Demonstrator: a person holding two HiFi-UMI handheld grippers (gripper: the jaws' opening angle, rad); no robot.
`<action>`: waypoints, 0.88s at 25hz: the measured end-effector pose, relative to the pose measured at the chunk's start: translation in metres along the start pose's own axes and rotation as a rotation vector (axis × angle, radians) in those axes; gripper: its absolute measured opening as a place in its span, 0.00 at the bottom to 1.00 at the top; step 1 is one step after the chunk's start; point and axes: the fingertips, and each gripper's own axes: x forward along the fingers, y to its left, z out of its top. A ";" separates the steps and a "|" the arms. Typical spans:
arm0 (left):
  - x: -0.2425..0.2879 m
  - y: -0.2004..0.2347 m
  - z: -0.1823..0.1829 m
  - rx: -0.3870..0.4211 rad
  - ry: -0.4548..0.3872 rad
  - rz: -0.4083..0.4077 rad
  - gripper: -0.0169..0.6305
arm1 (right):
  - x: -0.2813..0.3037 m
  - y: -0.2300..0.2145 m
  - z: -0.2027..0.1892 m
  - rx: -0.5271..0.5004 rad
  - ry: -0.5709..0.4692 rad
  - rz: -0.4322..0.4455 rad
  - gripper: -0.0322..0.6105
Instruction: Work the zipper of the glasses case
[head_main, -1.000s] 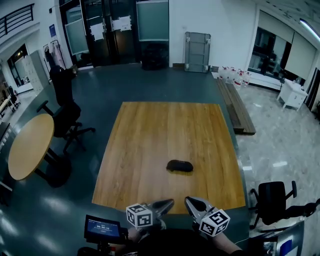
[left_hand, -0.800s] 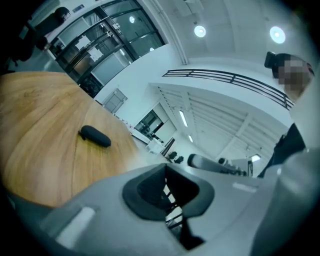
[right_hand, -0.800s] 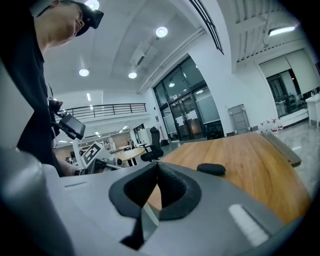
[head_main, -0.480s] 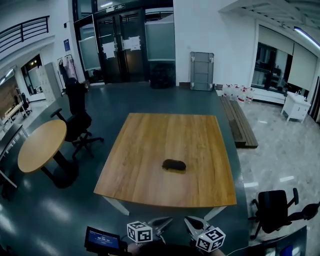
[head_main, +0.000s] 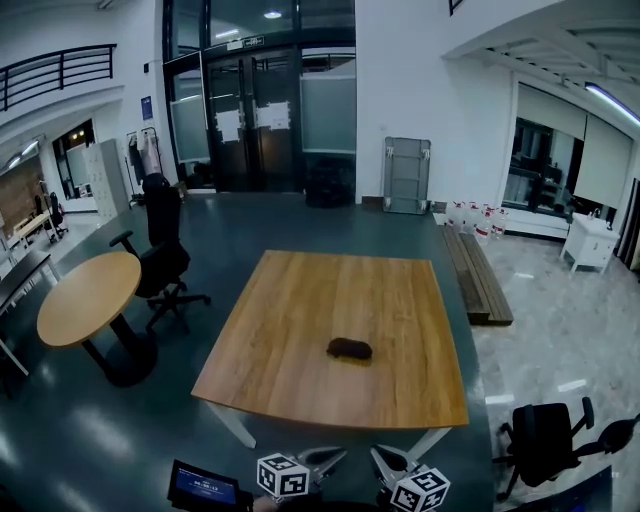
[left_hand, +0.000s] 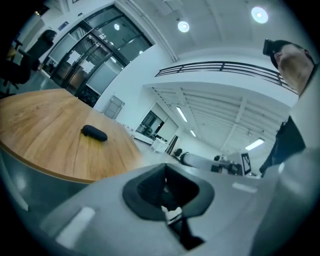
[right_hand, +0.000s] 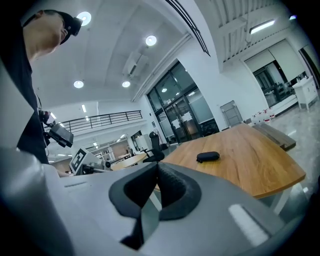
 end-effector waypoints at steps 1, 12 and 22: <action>-0.001 0.000 -0.002 0.002 0.005 0.001 0.02 | 0.001 0.000 0.001 -0.003 -0.001 0.000 0.06; -0.007 0.002 -0.012 -0.030 0.009 0.021 0.02 | -0.007 0.000 -0.005 -0.005 0.015 0.000 0.06; 0.001 -0.006 -0.018 -0.017 0.025 0.005 0.02 | -0.016 -0.002 -0.005 -0.017 0.013 -0.002 0.06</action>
